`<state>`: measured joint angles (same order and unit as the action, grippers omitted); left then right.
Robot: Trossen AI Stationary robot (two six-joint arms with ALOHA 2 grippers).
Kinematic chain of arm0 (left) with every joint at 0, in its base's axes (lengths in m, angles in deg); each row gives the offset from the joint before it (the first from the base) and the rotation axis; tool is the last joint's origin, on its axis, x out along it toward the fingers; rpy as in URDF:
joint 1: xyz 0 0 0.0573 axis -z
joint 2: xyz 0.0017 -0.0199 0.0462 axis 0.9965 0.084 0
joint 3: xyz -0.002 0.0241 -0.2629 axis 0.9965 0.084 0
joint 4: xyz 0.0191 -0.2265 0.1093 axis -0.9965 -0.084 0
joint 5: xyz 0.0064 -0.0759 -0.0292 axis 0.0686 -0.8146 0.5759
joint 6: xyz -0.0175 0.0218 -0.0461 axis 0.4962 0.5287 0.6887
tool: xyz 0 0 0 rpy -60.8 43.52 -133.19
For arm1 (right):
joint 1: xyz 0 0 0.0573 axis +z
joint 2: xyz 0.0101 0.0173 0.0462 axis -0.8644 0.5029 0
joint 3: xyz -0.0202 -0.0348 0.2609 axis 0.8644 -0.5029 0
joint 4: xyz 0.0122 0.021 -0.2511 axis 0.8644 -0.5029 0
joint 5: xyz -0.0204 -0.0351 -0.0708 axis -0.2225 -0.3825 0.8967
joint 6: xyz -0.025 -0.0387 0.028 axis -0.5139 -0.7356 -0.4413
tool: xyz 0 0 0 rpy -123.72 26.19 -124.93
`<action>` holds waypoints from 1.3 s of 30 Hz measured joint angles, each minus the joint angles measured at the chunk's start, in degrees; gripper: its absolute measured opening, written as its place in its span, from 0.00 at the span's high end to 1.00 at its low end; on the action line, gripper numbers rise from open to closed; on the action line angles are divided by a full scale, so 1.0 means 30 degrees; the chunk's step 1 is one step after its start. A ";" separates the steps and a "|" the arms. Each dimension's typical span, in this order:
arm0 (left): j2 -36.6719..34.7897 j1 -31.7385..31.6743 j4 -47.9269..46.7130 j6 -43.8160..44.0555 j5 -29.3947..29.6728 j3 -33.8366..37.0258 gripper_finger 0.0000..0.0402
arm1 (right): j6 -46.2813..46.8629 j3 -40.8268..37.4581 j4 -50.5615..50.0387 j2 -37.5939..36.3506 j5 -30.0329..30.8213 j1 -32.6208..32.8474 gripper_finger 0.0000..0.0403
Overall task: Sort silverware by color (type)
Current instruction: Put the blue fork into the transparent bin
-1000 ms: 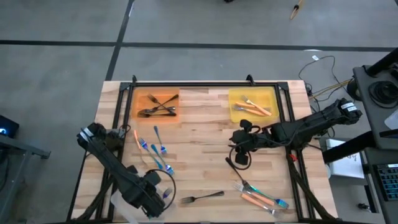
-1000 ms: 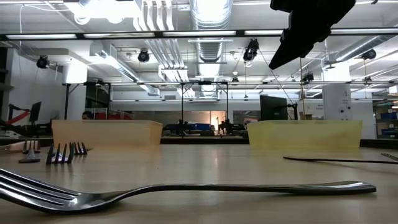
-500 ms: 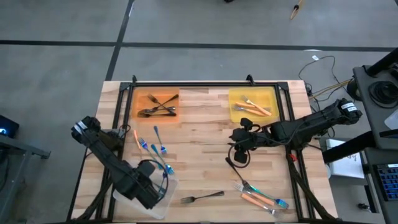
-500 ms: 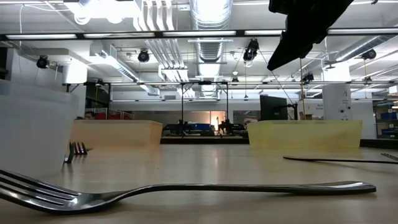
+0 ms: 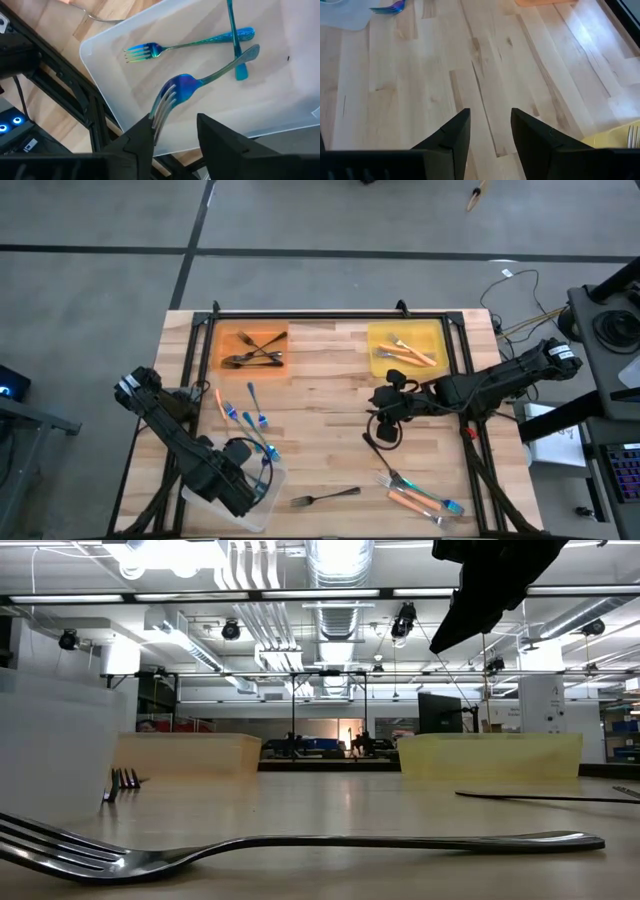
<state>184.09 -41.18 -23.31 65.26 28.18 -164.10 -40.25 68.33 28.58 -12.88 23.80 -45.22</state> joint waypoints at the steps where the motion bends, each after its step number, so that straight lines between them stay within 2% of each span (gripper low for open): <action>1: -0.0014 -0.0005 0.0002 -0.0017 0.0000 -0.0001 0.67 | -0.0029 0.0000 0.0000 0.0000 0.0003 0.0000 0.67; 21: -0.0054 -0.0078 0.0009 -0.0040 -0.0707 0.0097 0.62 | -0.0048 0.0000 -0.0557 -0.0002 -0.0077 0.0000 0.66; 29: 0.0263 -0.0129 0.0017 -0.0381 0.0486 0.0097 0.53 | -0.0479 0.0000 -0.1039 -0.0007 -0.0004 0.0000 0.66; 39: 0.0275 -0.0216 0.0021 -0.0120 0.0264 0.0100 0.42 | -0.0796 0.0000 -0.0933 -0.0007 -0.0012 0.0000 0.66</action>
<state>184.91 -41.83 -23.25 64.90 28.97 -163.80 -42.64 68.33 25.79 -12.90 23.76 -45.22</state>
